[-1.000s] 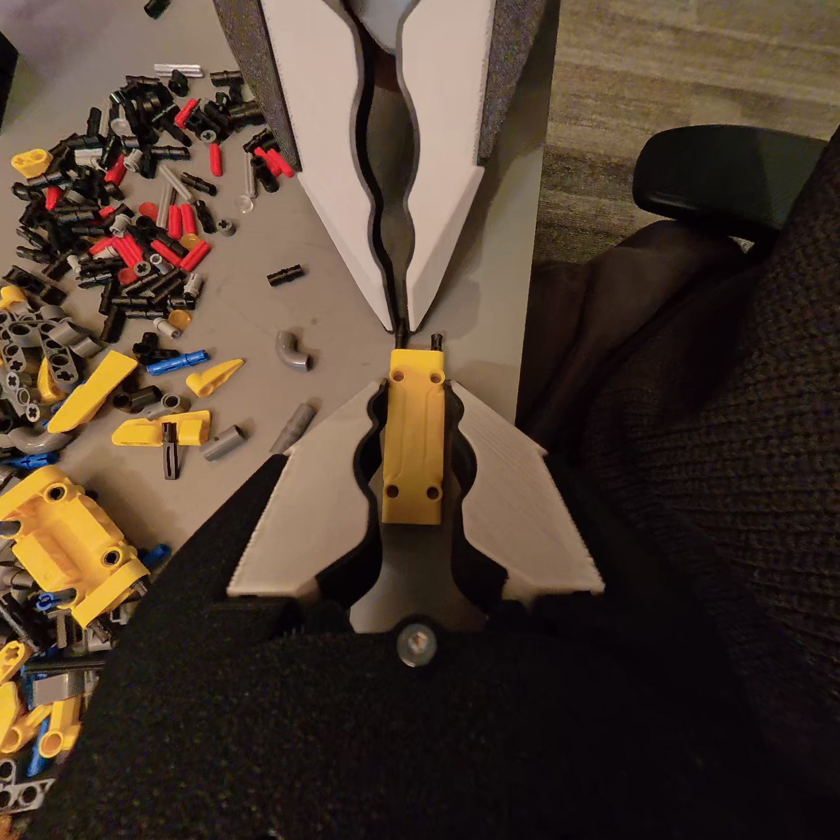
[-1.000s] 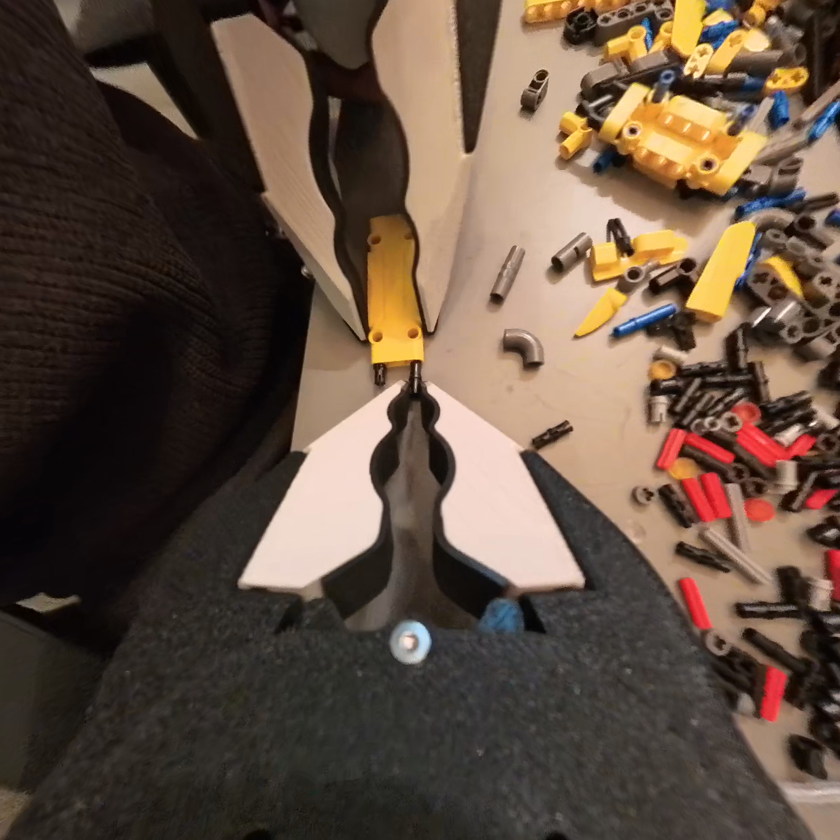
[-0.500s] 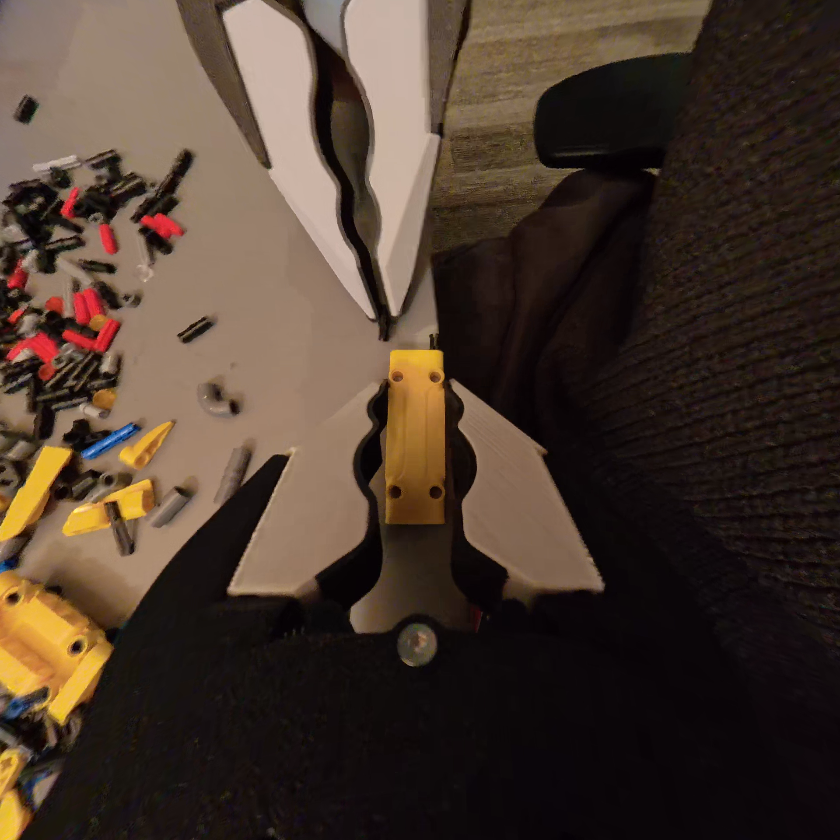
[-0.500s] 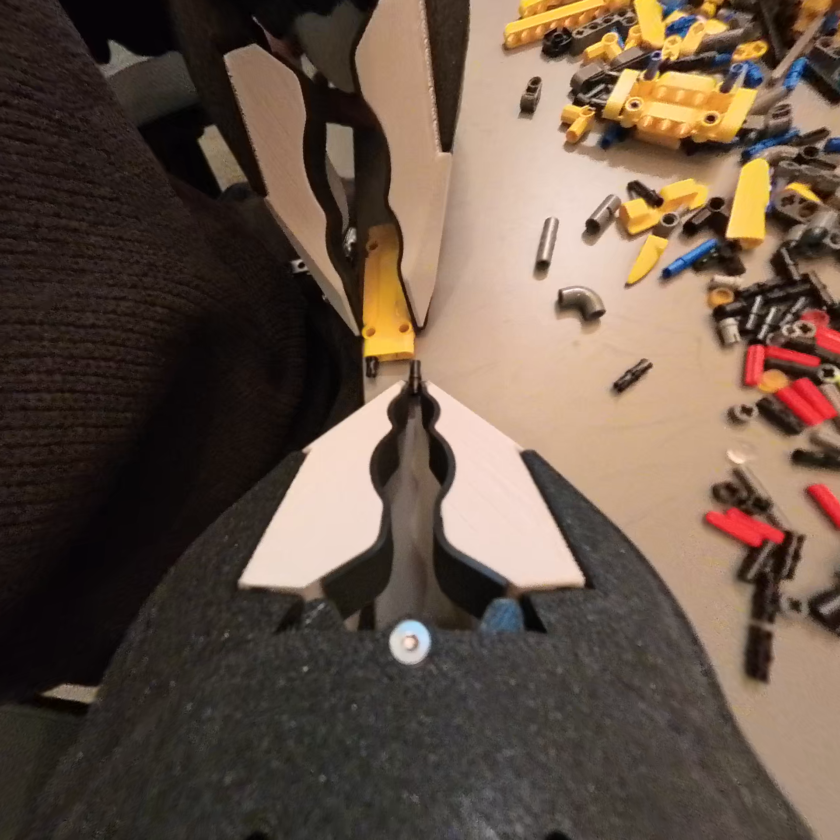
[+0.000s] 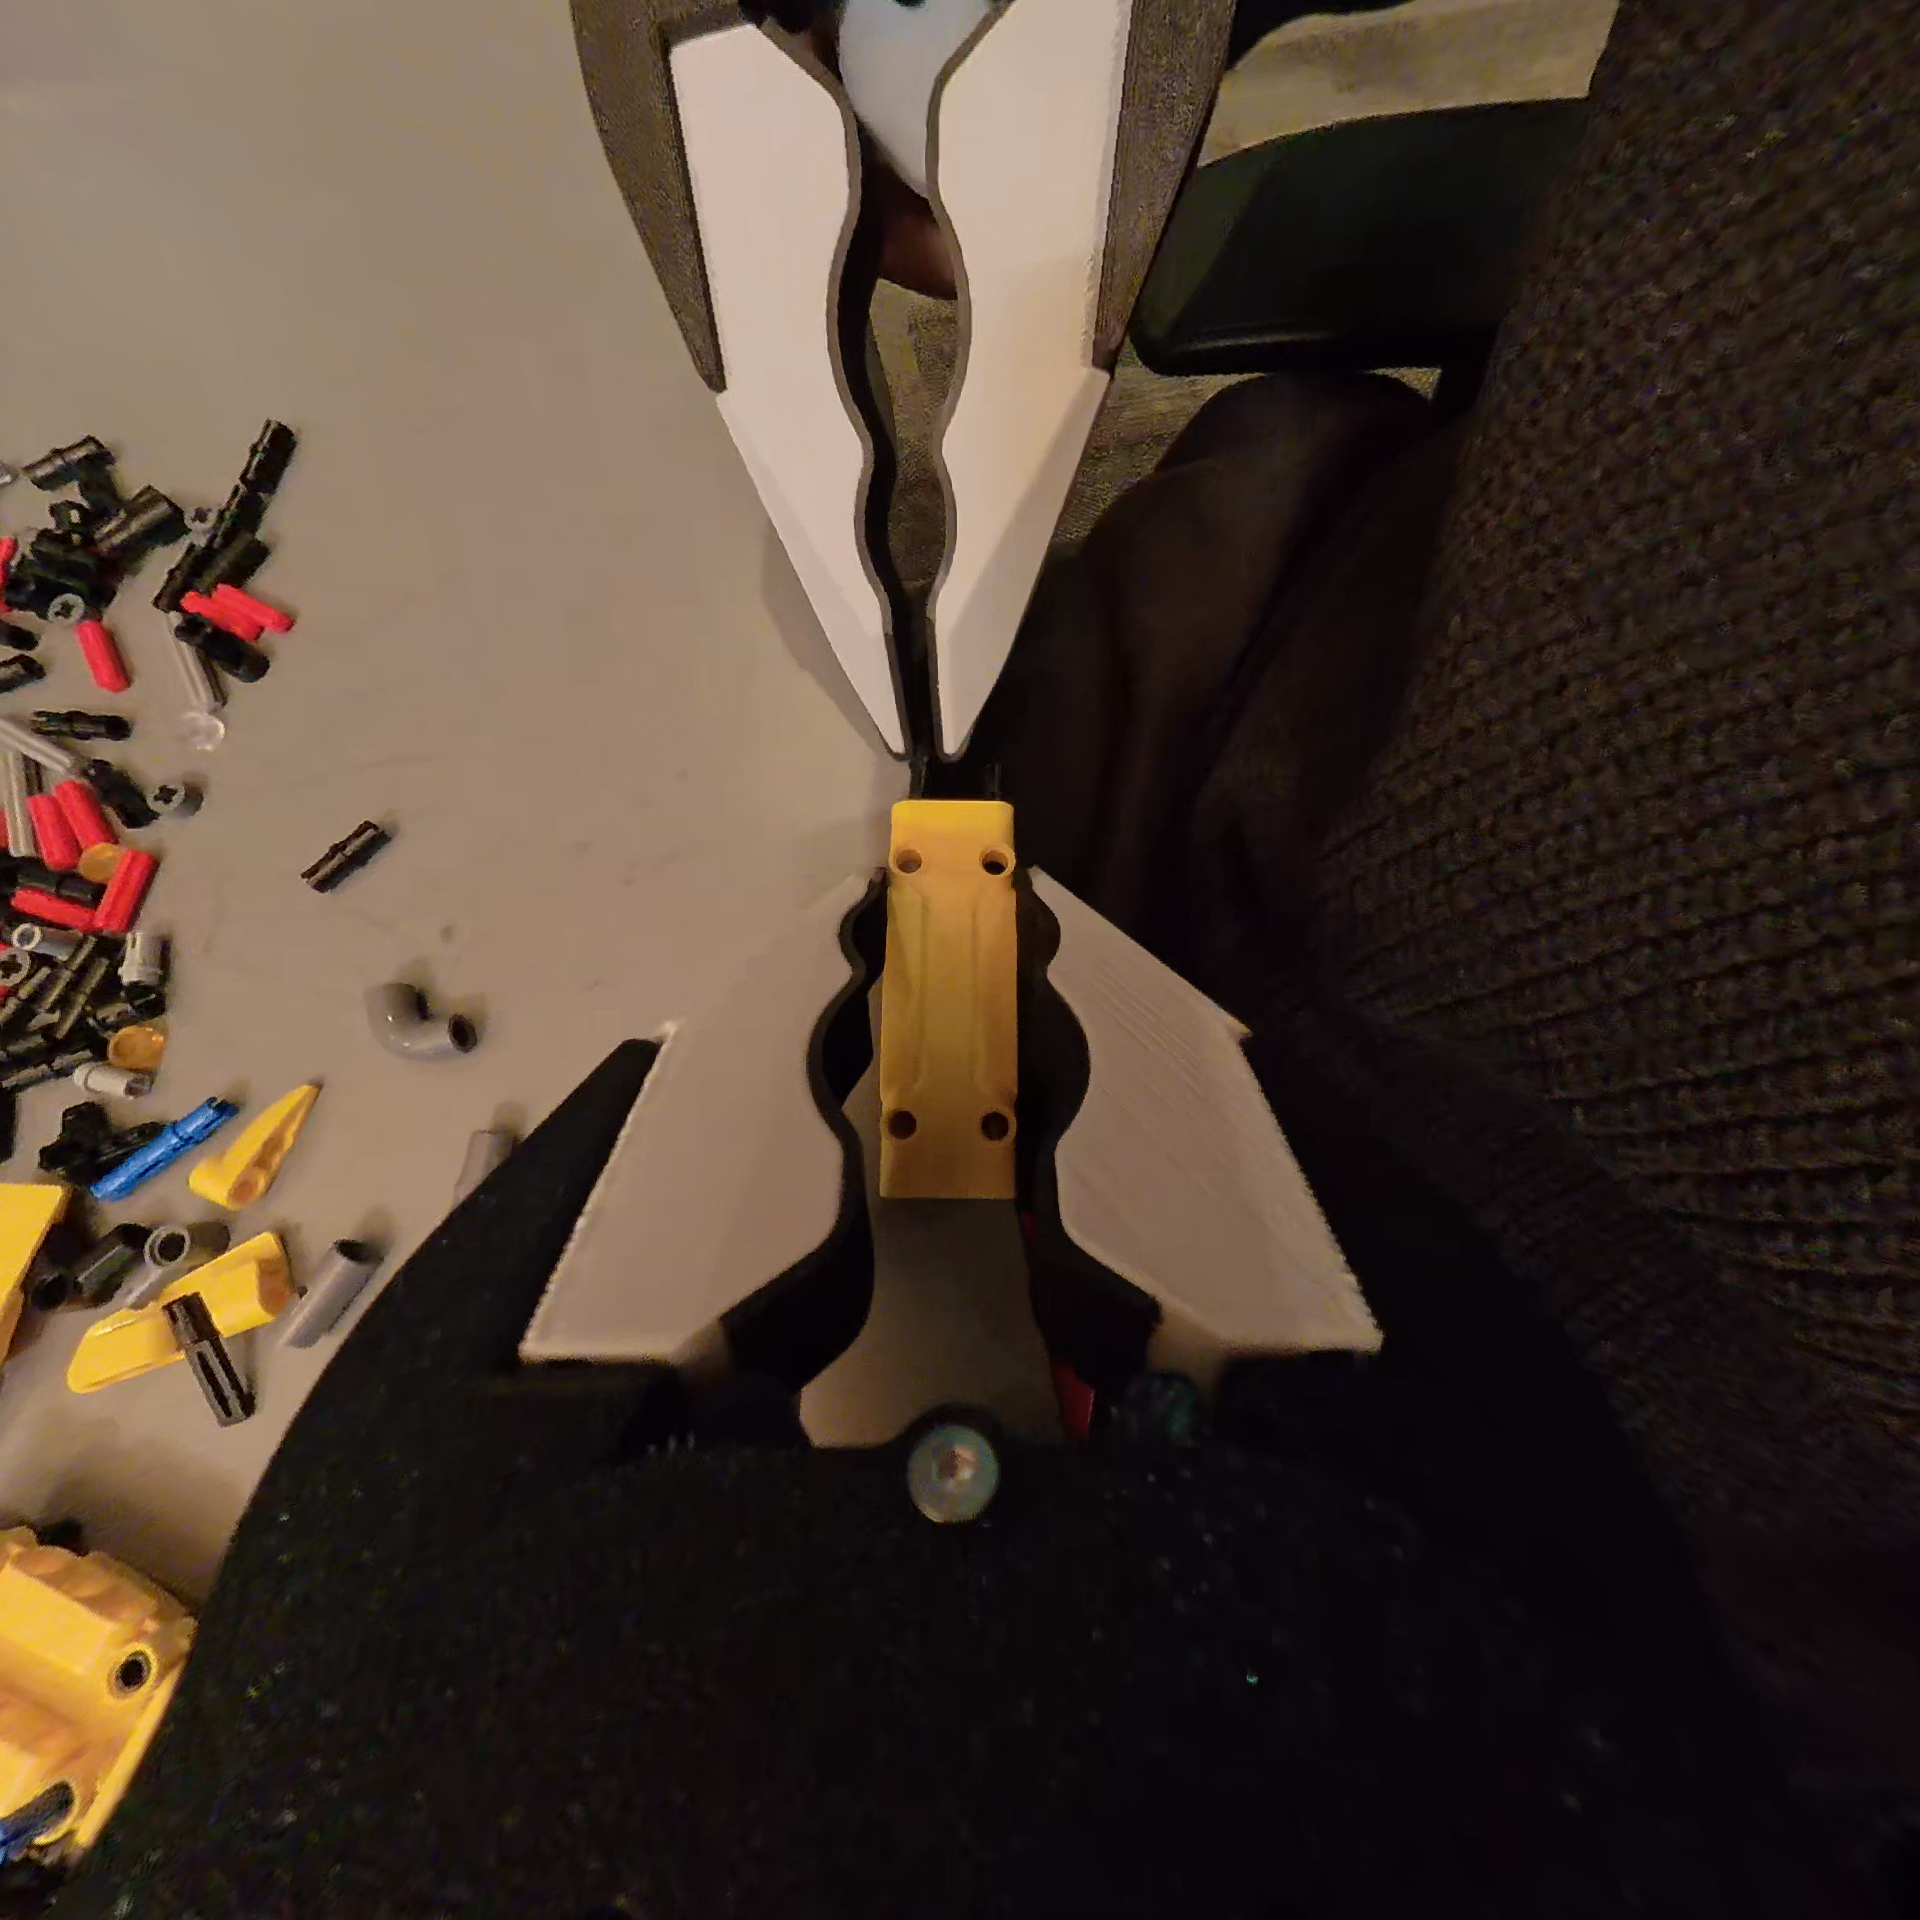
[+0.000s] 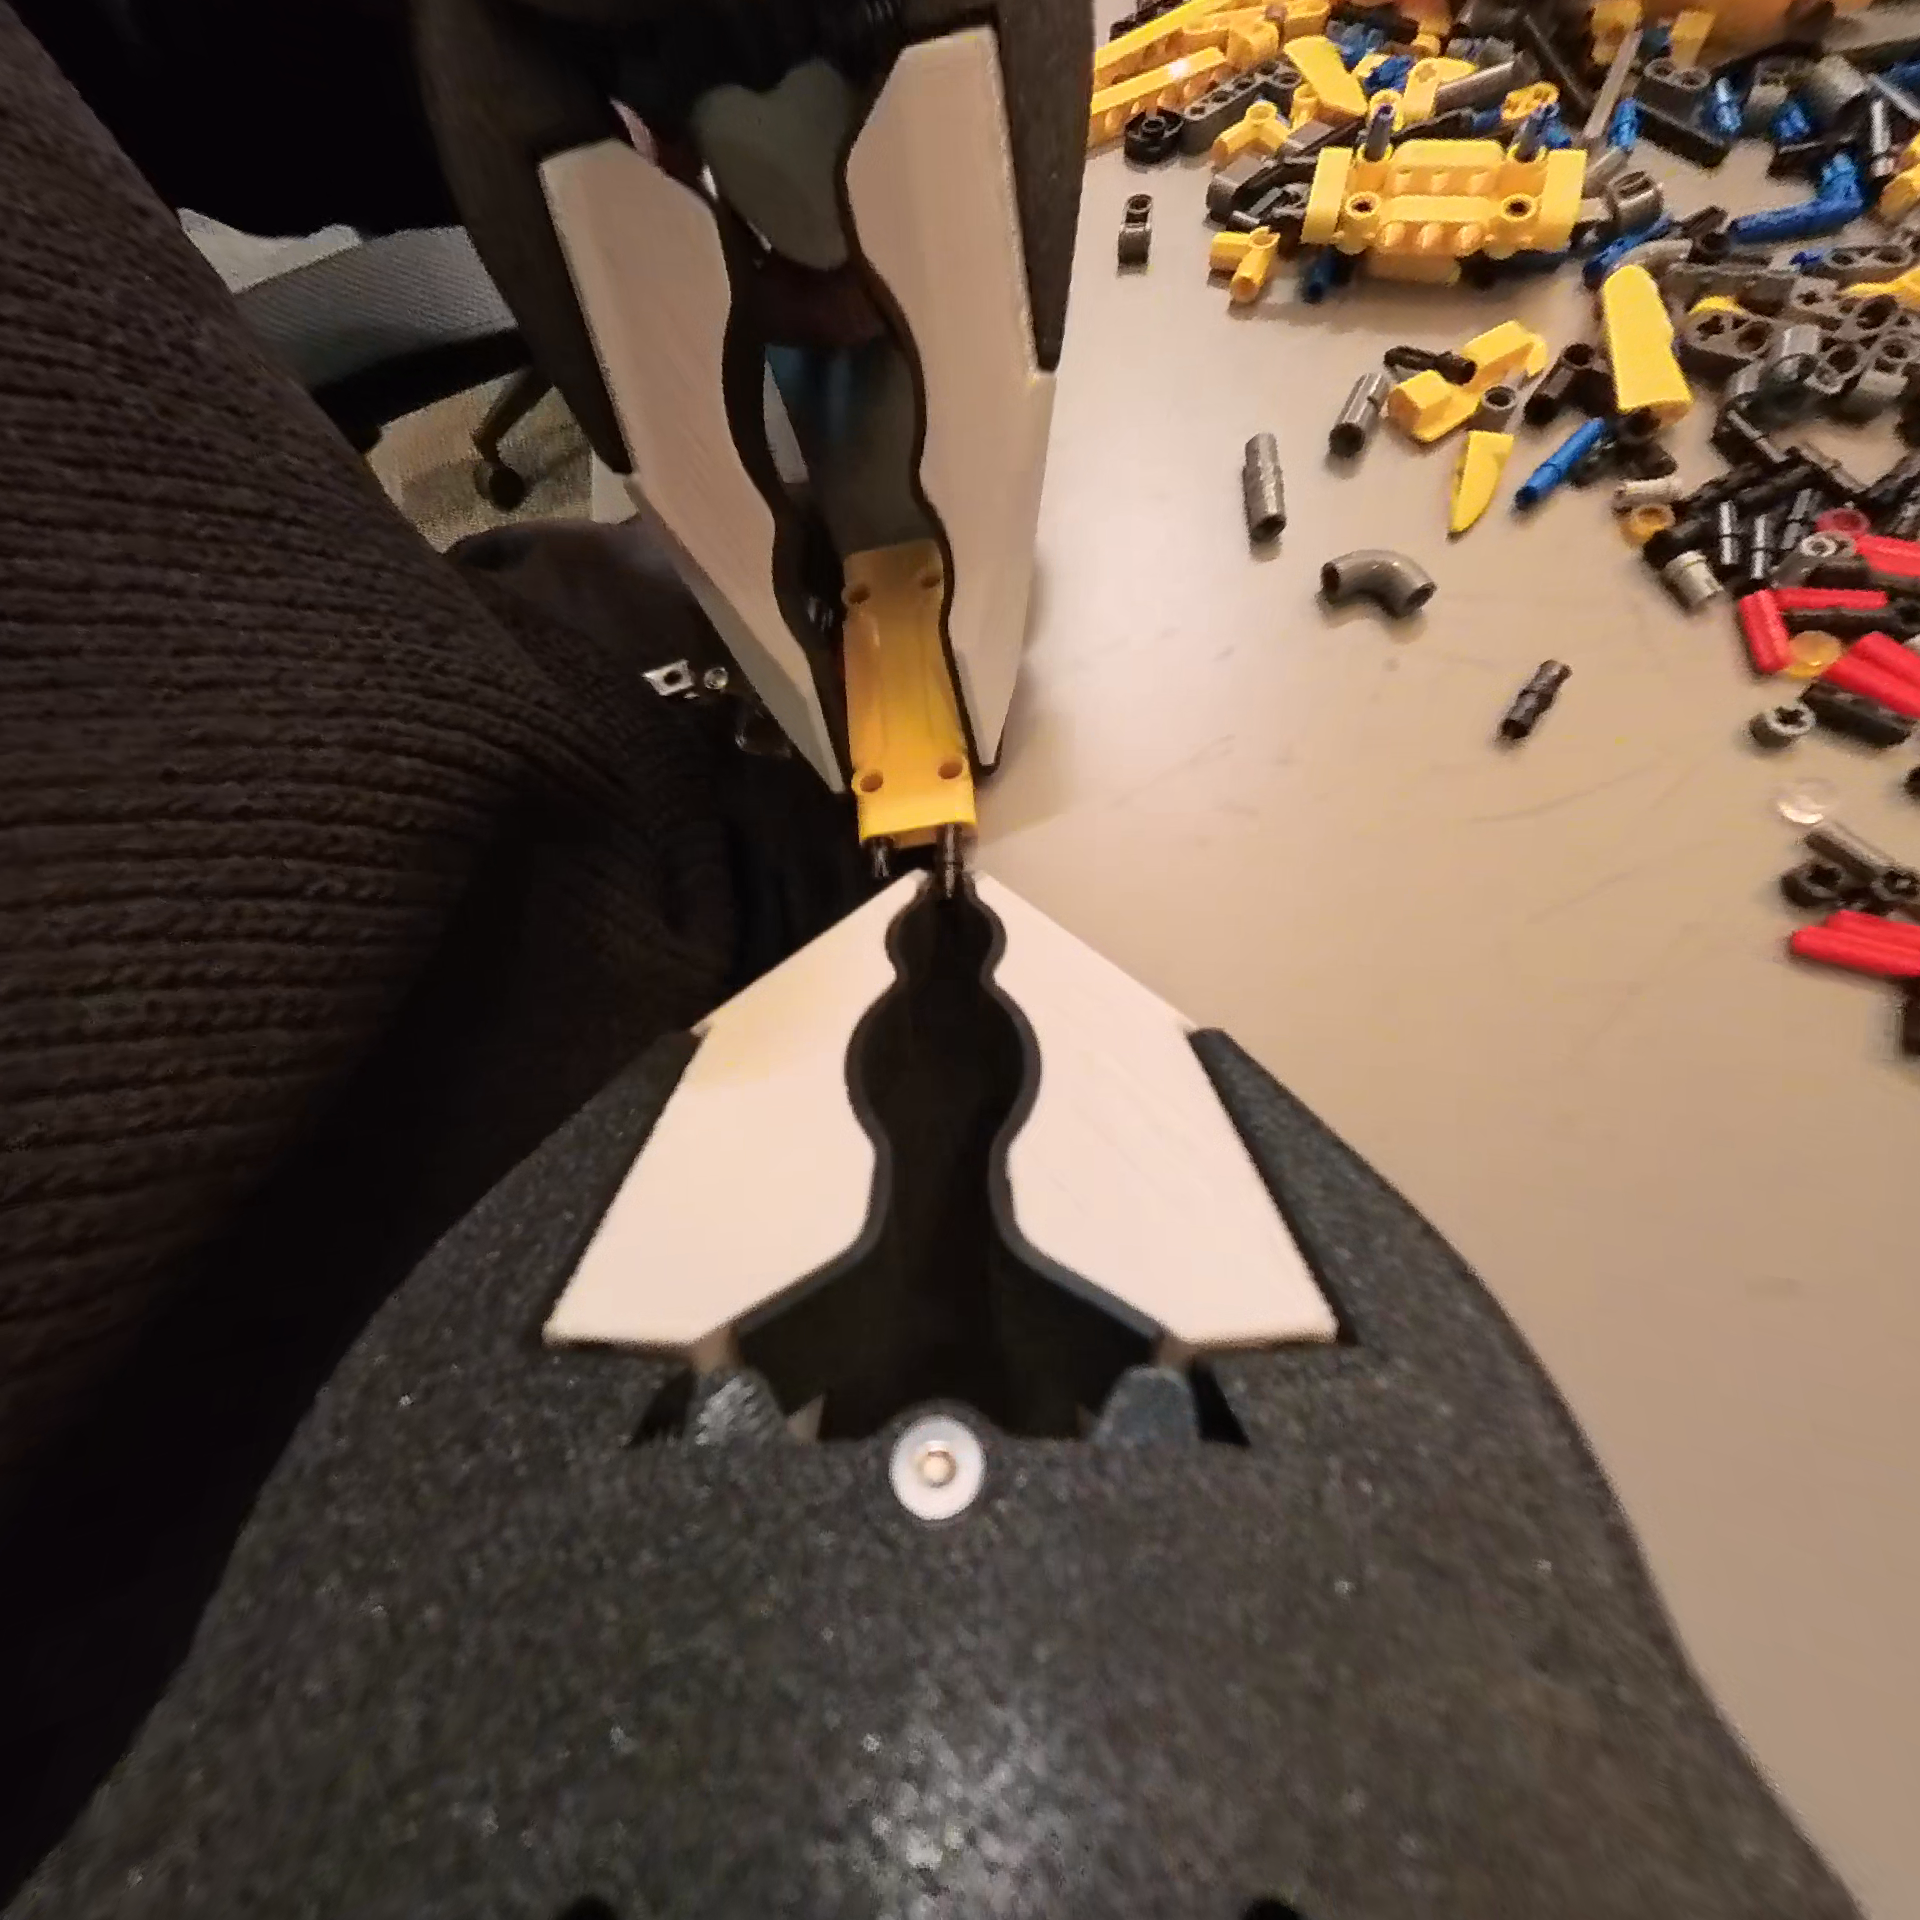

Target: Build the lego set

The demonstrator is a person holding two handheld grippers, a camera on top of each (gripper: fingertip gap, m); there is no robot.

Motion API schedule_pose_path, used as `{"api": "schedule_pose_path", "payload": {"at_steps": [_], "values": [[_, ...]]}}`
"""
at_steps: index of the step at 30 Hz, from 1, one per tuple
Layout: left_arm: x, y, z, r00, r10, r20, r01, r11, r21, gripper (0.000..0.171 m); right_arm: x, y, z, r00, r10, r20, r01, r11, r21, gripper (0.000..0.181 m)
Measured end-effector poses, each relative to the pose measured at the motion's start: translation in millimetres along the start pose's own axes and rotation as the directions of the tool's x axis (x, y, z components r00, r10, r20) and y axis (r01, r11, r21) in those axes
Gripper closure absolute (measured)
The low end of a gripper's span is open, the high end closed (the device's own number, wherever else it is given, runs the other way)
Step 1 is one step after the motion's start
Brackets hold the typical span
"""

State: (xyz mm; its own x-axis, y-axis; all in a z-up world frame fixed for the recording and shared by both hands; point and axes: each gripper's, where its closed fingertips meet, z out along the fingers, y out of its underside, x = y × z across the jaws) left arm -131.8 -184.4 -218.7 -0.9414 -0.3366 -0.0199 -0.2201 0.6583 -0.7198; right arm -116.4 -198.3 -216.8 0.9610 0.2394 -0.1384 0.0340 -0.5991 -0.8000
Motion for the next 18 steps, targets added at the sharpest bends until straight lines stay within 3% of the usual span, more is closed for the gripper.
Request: {"api": "schedule_pose_path", "payload": {"at_steps": [18], "values": [[6.9,3.8,-2.0,0.997,0.079,-0.026,-0.079,0.997,0.002,0.148,-5.8,0.7,1.5,0.998,0.015,-0.061,-0.017,0.999,-0.036,0.177]]}}
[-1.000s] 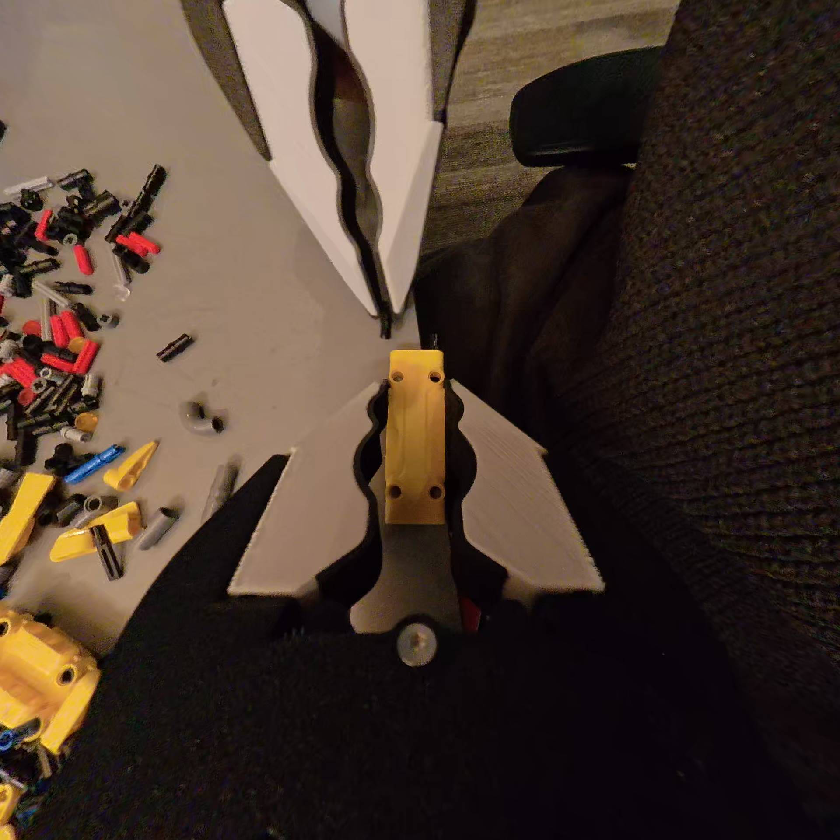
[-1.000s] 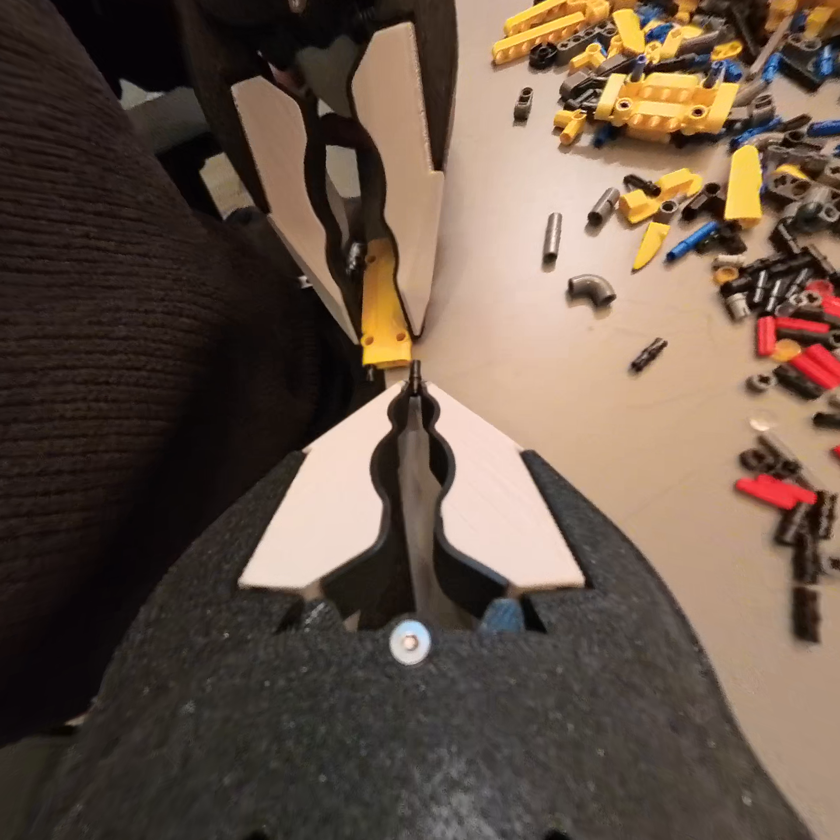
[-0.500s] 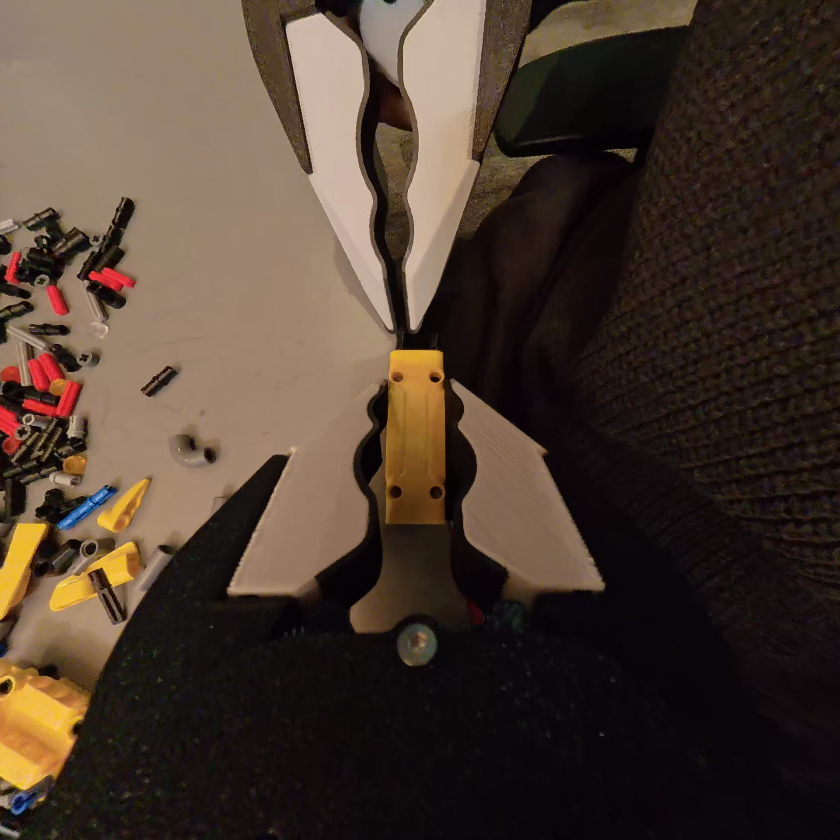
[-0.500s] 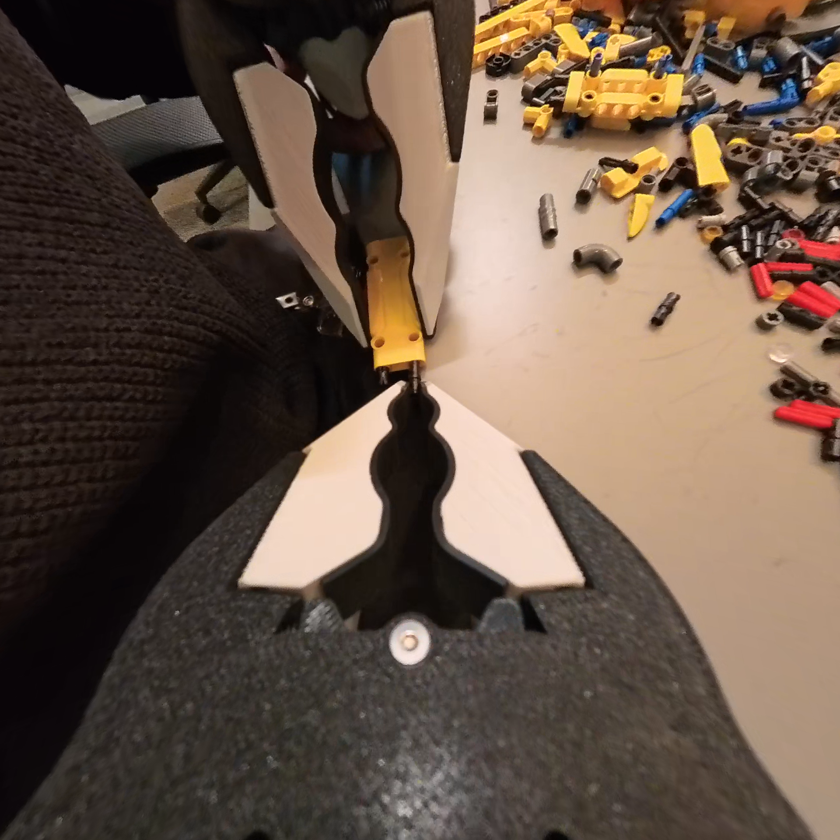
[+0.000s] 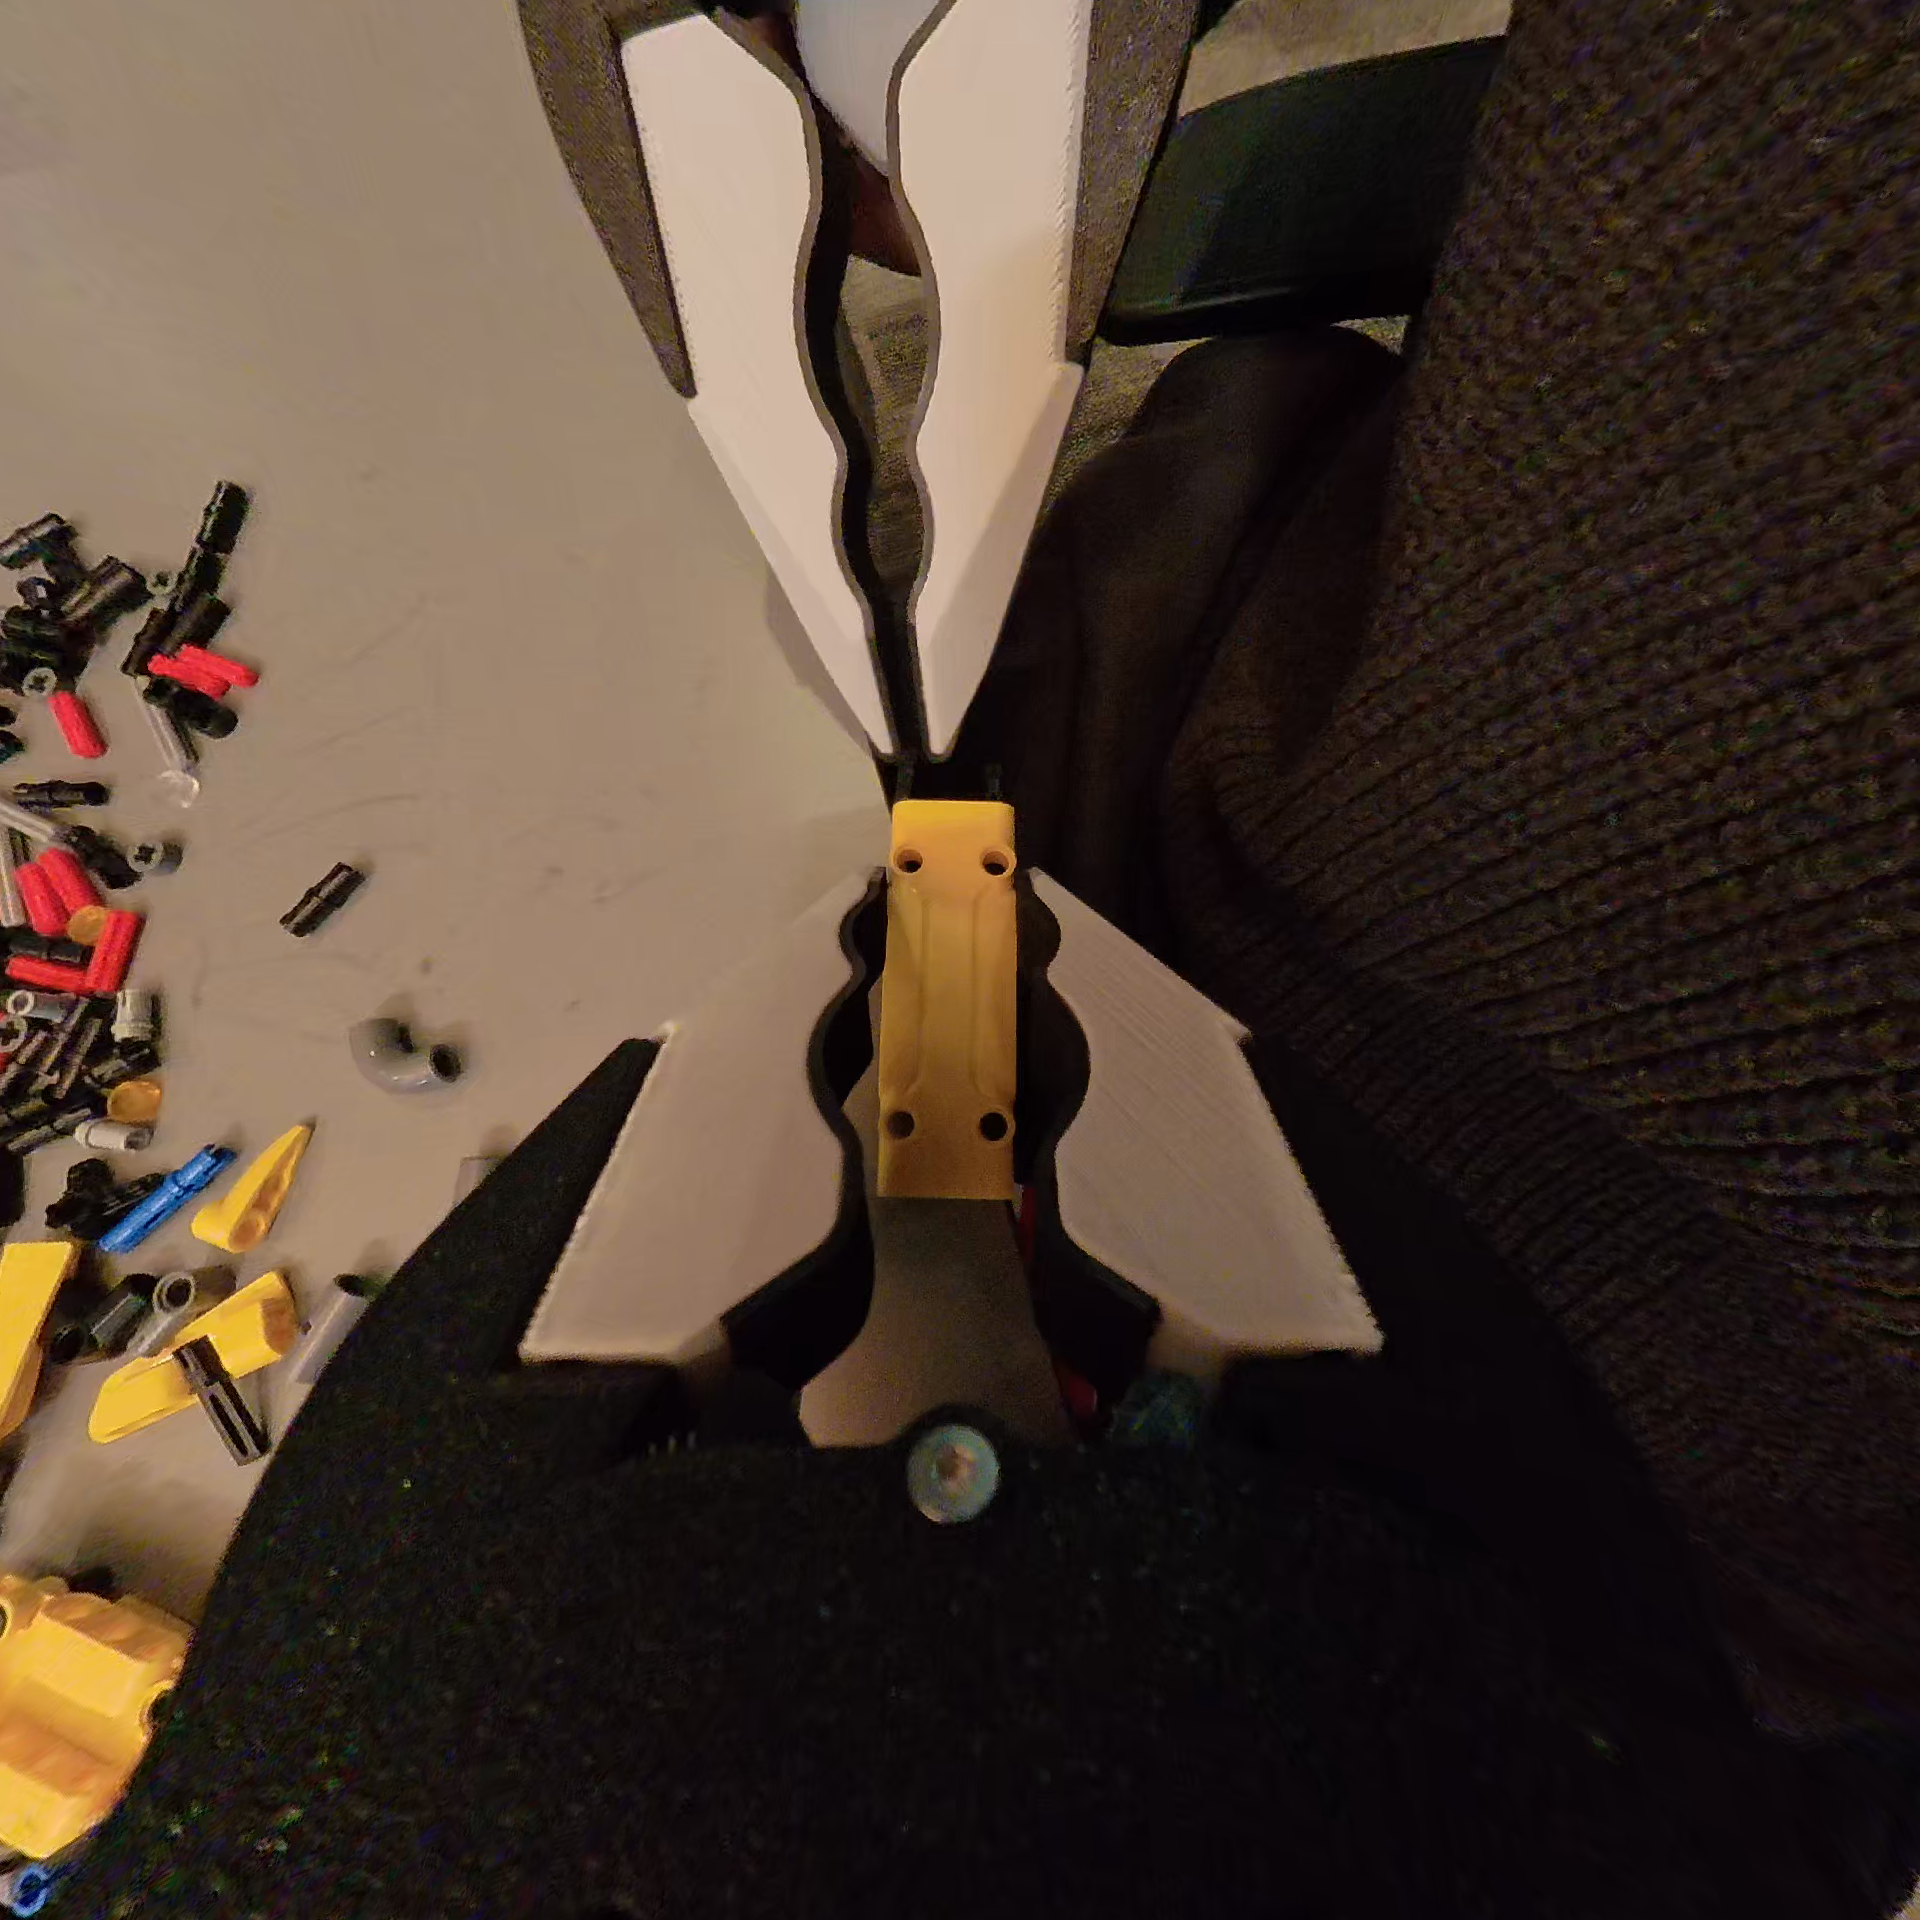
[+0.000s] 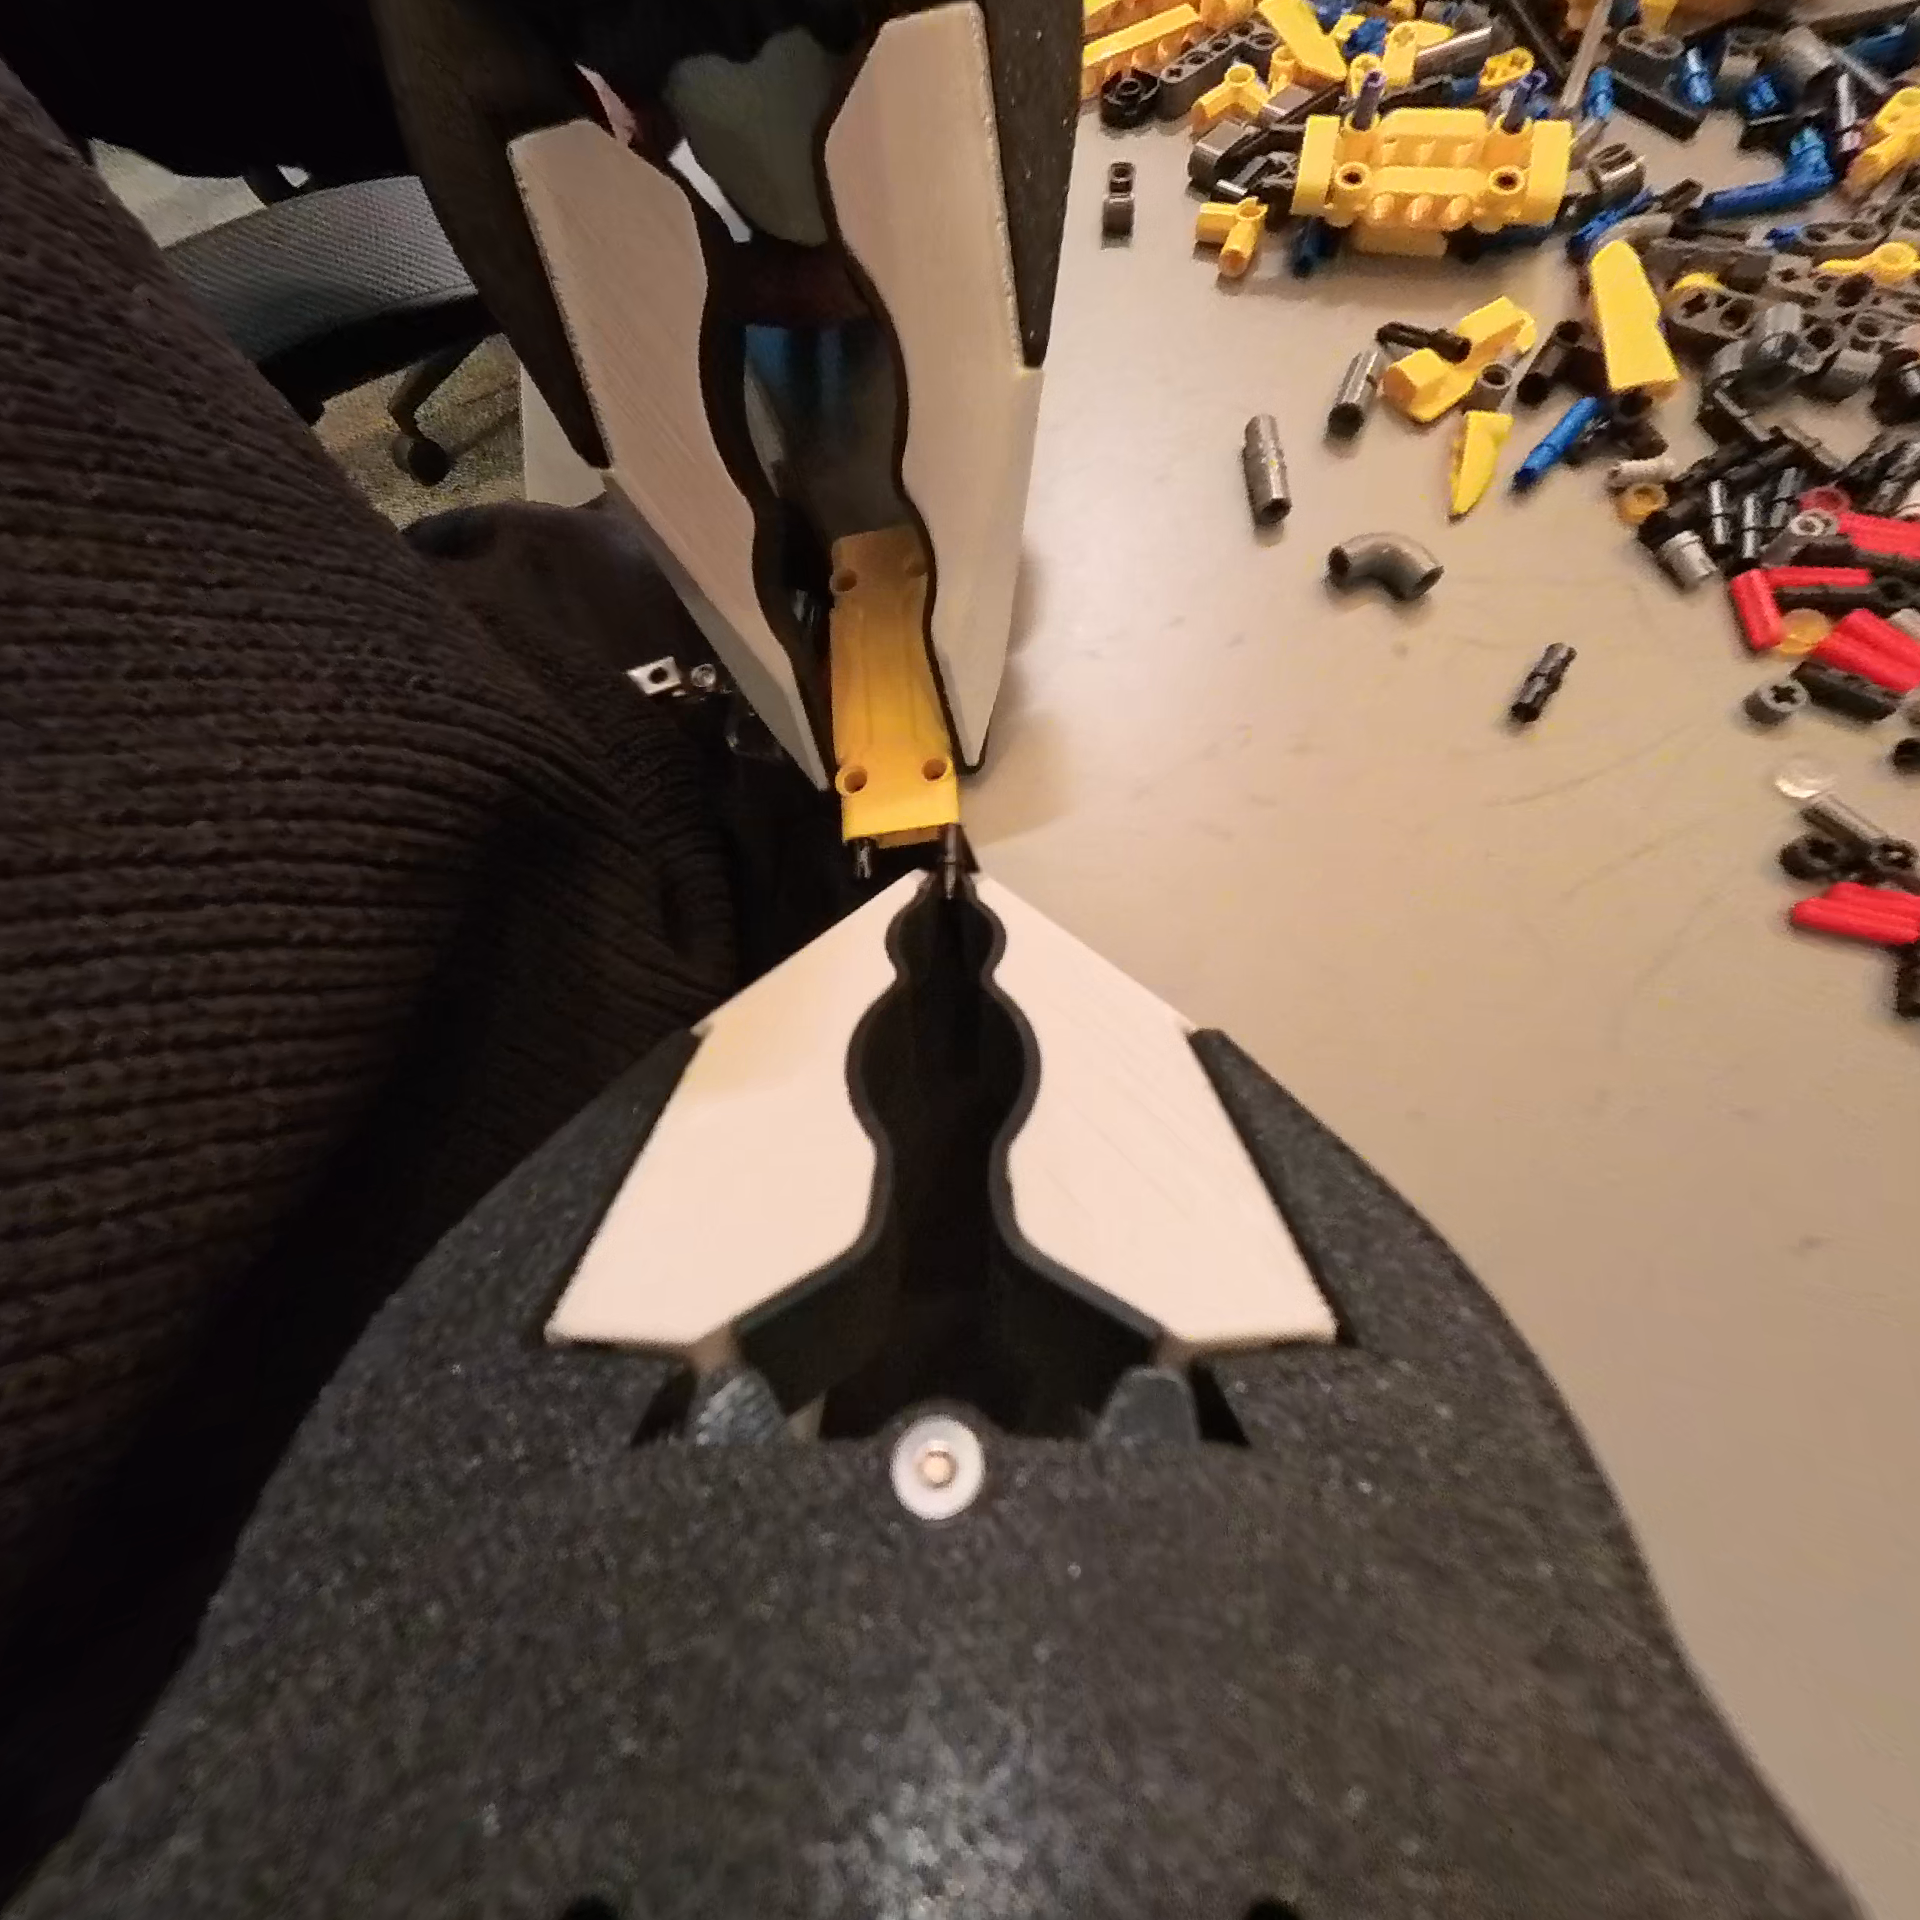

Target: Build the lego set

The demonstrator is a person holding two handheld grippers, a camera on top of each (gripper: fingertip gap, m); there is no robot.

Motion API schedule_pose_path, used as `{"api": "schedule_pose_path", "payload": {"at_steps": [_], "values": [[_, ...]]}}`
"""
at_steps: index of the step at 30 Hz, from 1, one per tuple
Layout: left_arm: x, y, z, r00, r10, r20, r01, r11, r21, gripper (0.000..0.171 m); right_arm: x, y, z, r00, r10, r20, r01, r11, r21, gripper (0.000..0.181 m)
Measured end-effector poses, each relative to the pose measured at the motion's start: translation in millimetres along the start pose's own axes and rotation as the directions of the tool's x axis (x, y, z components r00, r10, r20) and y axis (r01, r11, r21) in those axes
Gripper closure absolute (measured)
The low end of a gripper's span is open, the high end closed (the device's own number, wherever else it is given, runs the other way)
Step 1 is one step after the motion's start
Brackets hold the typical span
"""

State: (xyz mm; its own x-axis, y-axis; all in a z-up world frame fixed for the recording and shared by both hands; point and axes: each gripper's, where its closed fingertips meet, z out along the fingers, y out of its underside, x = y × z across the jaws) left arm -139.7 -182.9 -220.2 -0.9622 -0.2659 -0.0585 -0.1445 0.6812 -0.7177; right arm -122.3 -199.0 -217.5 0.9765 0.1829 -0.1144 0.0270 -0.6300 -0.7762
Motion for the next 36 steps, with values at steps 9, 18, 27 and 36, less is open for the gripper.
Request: {"api": "schedule_pose_path", "payload": {"at_steps": [9,18,27,36], "values": [[3.8,2.0,-1.0,0.999,0.026,-0.028,-0.026,1.000,0.000,0.148,-7.2,1.9,1.6,0.996,0.085,-0.003,-0.085,0.996,0.027,0.177],[4.7,3.4,-1.8,0.998,0.035,-0.047,-0.035,0.999,0.001,0.148,-6.5,1.5,3.6,0.993,0.116,-0.010,-0.115,0.991,0.062,0.177],[4.1,3.8,-1.8,0.998,0.020,-0.058,-0.020,1.000,0.000,0.148,-6.9,2.7,5.5,0.975,0.208,0.073,-0.218,0.960,0.178,0.177],[4.1,3.4,-1.8,0.997,0.008,-0.080,-0.008,1.000,0.001,0.148,-10.4,-0.8,4.8,0.846,0.442,0.298,-0.524,0.793,0.311,0.177]]}}
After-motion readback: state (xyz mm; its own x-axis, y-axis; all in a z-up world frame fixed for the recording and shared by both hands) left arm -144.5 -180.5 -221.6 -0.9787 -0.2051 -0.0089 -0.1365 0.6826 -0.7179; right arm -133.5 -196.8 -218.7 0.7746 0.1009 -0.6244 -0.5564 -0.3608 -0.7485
